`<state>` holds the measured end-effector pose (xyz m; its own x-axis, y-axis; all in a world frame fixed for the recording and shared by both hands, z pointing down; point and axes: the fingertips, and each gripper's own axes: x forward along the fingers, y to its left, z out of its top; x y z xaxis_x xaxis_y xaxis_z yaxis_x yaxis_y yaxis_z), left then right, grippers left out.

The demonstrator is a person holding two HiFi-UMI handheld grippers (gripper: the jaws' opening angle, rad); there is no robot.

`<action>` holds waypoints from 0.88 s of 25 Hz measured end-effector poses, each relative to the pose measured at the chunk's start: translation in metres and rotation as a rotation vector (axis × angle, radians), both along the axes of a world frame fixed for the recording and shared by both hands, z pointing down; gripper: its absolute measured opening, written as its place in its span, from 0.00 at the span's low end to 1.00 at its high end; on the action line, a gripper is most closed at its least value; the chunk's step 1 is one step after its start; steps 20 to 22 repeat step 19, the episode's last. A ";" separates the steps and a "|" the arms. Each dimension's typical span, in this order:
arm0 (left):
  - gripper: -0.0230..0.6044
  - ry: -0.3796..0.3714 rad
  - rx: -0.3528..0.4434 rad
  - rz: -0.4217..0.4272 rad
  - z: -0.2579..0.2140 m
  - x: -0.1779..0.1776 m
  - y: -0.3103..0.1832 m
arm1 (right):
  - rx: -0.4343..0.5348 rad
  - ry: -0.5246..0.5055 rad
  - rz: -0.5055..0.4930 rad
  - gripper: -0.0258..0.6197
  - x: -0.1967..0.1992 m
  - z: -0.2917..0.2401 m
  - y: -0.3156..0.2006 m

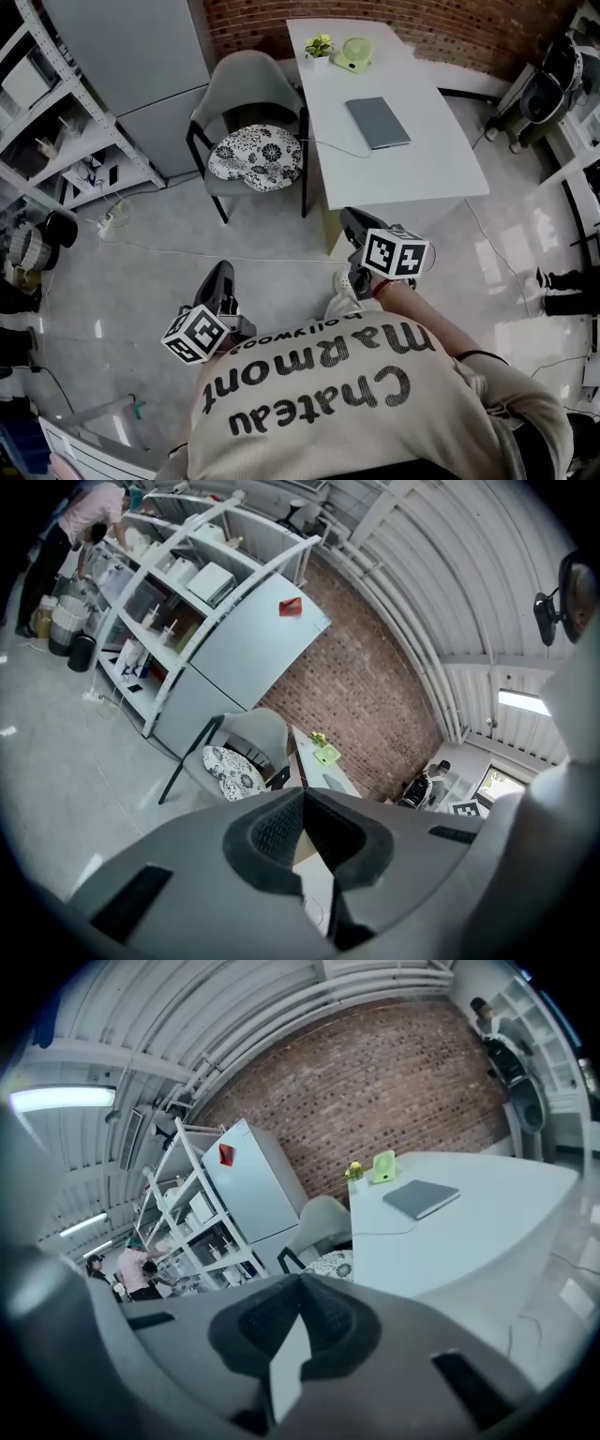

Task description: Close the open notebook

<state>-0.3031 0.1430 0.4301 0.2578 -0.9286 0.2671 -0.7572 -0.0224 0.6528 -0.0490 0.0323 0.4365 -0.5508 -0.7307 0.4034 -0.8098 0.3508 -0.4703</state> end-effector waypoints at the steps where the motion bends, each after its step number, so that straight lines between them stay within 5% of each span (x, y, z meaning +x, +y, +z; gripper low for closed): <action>1: 0.04 0.003 -0.004 0.005 0.001 0.001 0.001 | -0.005 0.010 0.007 0.04 0.003 0.003 0.003; 22: 0.04 0.009 0.027 0.046 -0.007 0.012 0.002 | -0.027 0.012 0.083 0.04 0.029 0.008 0.016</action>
